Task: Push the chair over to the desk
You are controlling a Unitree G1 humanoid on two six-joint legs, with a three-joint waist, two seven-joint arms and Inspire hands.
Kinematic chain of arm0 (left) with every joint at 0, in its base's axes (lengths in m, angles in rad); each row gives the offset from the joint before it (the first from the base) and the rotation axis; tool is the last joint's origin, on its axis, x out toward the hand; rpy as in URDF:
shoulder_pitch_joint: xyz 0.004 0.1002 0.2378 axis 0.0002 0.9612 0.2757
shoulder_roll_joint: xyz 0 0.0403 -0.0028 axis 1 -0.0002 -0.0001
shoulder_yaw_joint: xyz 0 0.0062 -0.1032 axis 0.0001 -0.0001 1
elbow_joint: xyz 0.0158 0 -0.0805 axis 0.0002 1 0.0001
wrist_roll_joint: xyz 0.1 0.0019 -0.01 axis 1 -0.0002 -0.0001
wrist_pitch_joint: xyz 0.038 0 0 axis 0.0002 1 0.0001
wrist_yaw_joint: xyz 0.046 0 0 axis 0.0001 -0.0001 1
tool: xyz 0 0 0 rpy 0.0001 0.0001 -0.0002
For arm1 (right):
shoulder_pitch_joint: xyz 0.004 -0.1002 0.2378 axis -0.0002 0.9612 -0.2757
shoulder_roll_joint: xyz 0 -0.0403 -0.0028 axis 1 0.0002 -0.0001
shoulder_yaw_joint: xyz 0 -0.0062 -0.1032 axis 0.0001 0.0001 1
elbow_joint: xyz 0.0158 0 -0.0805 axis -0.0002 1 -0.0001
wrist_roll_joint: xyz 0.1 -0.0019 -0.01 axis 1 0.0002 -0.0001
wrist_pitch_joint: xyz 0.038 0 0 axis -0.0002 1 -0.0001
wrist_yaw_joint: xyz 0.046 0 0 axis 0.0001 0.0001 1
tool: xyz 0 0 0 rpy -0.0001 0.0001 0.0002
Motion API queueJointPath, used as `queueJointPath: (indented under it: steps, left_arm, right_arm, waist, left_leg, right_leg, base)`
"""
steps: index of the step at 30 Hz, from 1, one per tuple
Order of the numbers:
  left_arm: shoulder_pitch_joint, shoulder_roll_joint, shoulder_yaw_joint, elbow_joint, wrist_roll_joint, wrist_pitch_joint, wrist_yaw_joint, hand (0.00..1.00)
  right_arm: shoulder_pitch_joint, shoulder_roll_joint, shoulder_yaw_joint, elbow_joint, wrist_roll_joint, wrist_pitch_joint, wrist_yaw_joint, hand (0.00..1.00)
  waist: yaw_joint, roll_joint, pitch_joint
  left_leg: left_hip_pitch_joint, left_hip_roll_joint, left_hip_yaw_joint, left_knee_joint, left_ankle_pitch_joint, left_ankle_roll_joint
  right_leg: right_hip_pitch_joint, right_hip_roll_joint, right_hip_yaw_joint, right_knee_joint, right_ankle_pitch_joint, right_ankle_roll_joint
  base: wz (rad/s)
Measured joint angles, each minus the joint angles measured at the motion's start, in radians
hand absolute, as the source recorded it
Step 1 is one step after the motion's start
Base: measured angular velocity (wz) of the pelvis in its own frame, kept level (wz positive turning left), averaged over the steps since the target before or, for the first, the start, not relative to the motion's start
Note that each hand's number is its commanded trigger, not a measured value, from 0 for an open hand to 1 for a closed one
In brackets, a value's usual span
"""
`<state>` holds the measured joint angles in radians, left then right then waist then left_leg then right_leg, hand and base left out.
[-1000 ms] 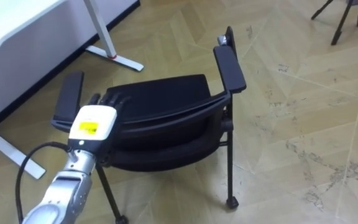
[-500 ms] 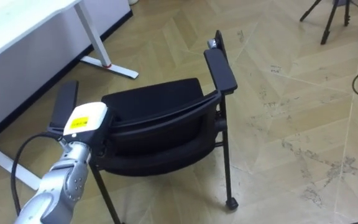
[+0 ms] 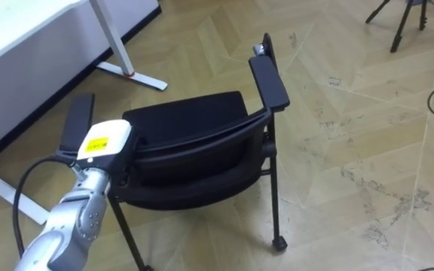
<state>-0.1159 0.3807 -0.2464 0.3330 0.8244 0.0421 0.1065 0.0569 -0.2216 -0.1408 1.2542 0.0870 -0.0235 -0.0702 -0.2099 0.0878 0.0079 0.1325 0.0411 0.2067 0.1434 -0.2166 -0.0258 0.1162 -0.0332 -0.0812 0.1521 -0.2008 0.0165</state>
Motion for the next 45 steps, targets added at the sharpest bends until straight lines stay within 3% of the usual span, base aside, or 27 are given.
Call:
queueJointPath:
  steps: [5,7,10,11,12,17,20,21,22,23,24,25,27,28,30,35,39,45]
  left_arm:
    - [0.0,0.006,0.0,-0.009,0.0,0.004,0.001,1.0]
    - [-0.001,0.021,-0.003,-0.019,0.0,0.004,-0.002,1.0]
    - [-0.002,0.031,-0.016,-0.035,0.01,0.008,-0.006,1.0]
    - [-0.002,0.033,-0.03,-0.044,0.013,0.016,-0.008,1.0]
    - [-0.001,0.036,-0.041,-0.057,0.014,0.019,-0.012,1.0]
    - [0.021,0.054,-0.053,-0.131,0.02,0.022,-0.047,1.0]
    - [0.028,0.06,-0.054,-0.164,0.028,0.007,-0.074,1.0]
    - [0.028,0.059,-0.061,-0.166,0.032,0.0,-0.074,1.0]
    - [0.03,0.067,-0.071,-0.169,0.032,-0.001,-0.066,1.0]
    - [0.034,0.081,-0.069,-0.178,0.032,-0.001,-0.063,1.0]
    - [0.033,0.092,-0.063,-0.168,0.03,-0.005,-0.057,1.0]
    - [0.024,0.076,-0.065,-0.135,0.03,-0.006,-0.057,1.0]
    - [0.019,0.077,-0.07,-0.138,0.031,-0.007,-0.058,1.0]
    - [0.016,0.078,-0.07,-0.152,0.039,-0.003,-0.058,1.0]
    - [0.013,0.078,-0.072,-0.163,0.044,0.004,-0.061,1.0]
    - [0.011,0.073,-0.072,-0.163,0.043,0.035,-0.077,1.0]
    - [0.015,0.071,-0.072,-0.163,0.043,0.042,-0.085,1.0]
    - [0.015,0.069,-0.071,-0.163,0.044,0.042,-0.094,1.0]
  right_arm:
    - [-0.01,-0.039,0.015,-0.2,-0.371,0.003,-0.108,0.0]
    - [-0.065,-0.067,0.074,-0.298,-0.544,0.002,-0.167,0.0]
    - [-0.117,-0.072,0.098,-0.401,-0.675,0.002,-0.214,0.0]
    - [-0.135,-0.078,0.12,-0.437,-0.719,0.002,-0.235,0.0]
    - [-0.143,-0.08,0.127,-0.486,-0.764,0.003,-0.24,0.0]
    - [-0.15,-0.097,0.172,-0.659,-0.902,0.005,-0.233,0.0]
    - [-0.136,-0.104,0.199,-0.753,-0.97,0.008,-0.227,0.0]
    - [-0.137,-0.105,0.205,-0.772,-0.978,0.005,-0.224,0.0]
    - [-0.138,-0.1,0.219,-0.791,-0.978,0.003,-0.216,0.0]
    - [-0.142,-0.1,0.237,-0.807,-0.978,0.001,-0.212,0.0]
    - [-0.144,-0.112,0.261,-0.835,-0.977,-0.008,-0.21,0.0]
    - [-0.149,-0.126,0.285,-0.842,-0.978,-0.003,-0.209,0.0]
    - [-0.166,-0.13,0.304,-0.854,-0.978,0.002,-0.198,0.0]
    - [-0.167,-0.131,0.311,-0.884,-0.978,0.004,-0.188,0.0]
    - [-0.166,-0.131,0.324,-0.927,-0.978,0.004,-0.173,0.0]
    - [-0.166,-0.131,0.36,-1.036,-0.987,0.028,-0.141,0.0]
    - [-0.166,-0.131,0.367,-1.084,-1.008,0.036,-0.115,0.0]
    - [-0.166,-0.131,0.37,-1.11,-1.008,0.039,-0.072,0.0]
  waist:
    - [0.017,-0.007,0.0011]
    - [0.026,-0.02,0.0027]
    - [0.027,-0.037,-0.0017]
    - [0.035,-0.046,-0.007]
    - [0.05,-0.052,-0.0073]
    - [0.088,-0.054,-0.0077]
    - [0.107,-0.054,-0.0076]
    - [0.114,-0.044,-0.0015]
    - [0.144,-0.035,0.001]
    - [0.156,-0.041,0.0011]
    - [0.154,-0.043,-0.0001]
    - [0.13,-0.032,0.0013]
    - [0.129,-0.039,0.0058]
    - [0.128,-0.047,0.0094]
    - [0.129,-0.053,0.0081]
    - [0.124,-0.061,0.0036]
    - [0.13,-0.068,-0.0003]
    - [0.133,-0.069,-0.0009]
  left_leg:
    - [-0.005,0.001,0.006,0.0,0.0,0.0]
    - [-0.004,0.001,0.002,0.0,0.0,0.0]
    - [-0.005,0.001,0.0,0.0,0.0,0.0]
    - [-0.003,0.001,-0.004,0.0,0.0,0.0]
    - [0.002,0.001,-0.007,0.0,0.0,0.0]
    - [0.003,0.003,-0.023,0.0,0.0,0.0]
    - [0.002,0.006,-0.08,0.0,0.0,0.0]
    - [0.016,0.021,-0.133,-0.01,0.004,0.005]
    - [0.028,0.056,-0.216,-0.011,0.005,0.006]
    - [0.024,0.061,-0.234,-0.004,0.005,0.005]
    - [0.016,0.062,-0.237,0.012,-0.008,-0.012]
    - [0.018,0.065,-0.197,0.003,-0.006,-0.021]
    - [0.018,0.07,-0.126,0.0,-0.002,-0.025]
    - [0.014,0.071,-0.114,-0.006,0.001,-0.028]
    - [0.013,0.067,-0.096,-0.014,0.001,-0.029]
    - [0.009,0.046,-0.082,-0.012,0.0,-0.028]
    - [0.011,0.049,-0.055,-0.01,0.001,-0.028]
    - [0.009,0.051,-0.053,-0.009,0.001,-0.028]
  right_leg:
    - [-0.022,0.0,0.006,0.02,0.0,0.0]
    - [-0.029,0.0,0.013,0.025,0.0,0.0]
    - [-0.029,0.0,0.012,0.025,0.0,0.0]
    - [-0.025,0.0,0.012,0.025,0.0,0.0]
    - [-0.021,0.0,0.009,0.024,0.0,0.0]
    - [-0.028,0.003,0.013,0.026,0.0,0.0]
    - [-0.032,0.008,0.003,0.047,0.0,0.0]
    - [-0.073,0.02,-0.013,0.125,-0.004,-0.001]
    - [-0.143,0.062,0.007,0.157,-0.021,-0.032]
    - [-0.168,0.082,0.033,0.095,0.002,-0.062]
    - [-0.181,0.087,0.006,0.036,0.125,-0.076]
    - [-0.162,0.085,-0.019,0.044,0.127,-0.077]
    - [-0.161,0.087,-0.002,0.049,0.126,-0.077]
    - [-0.167,0.088,-0.003,0.05,0.123,-0.073]
    - [-0.176,0.089,-0.007,0.05,0.121,-0.07]
    - [-0.184,0.08,-0.004,0.051,0.118,-0.064]
    - [-0.186,0.081,-0.001,0.056,0.118,-0.065]
    - [-0.186,0.084,-0.001,0.057,0.117,-0.067]
  base:
    - [-0.09]
    - [-0.11]
    - [0.02]
    - [0.0]
    - [0.0]
    - [-0.08]
    - [0.06]
    - [-0.27]
    - [-0.49]
    - [-0.39]
    - [0.31]
    - [0.53]
    - [0.31]
    - [0.08]
    - [0.01]
    - [-0.09]
    - [-0.02]
    - [0.02]
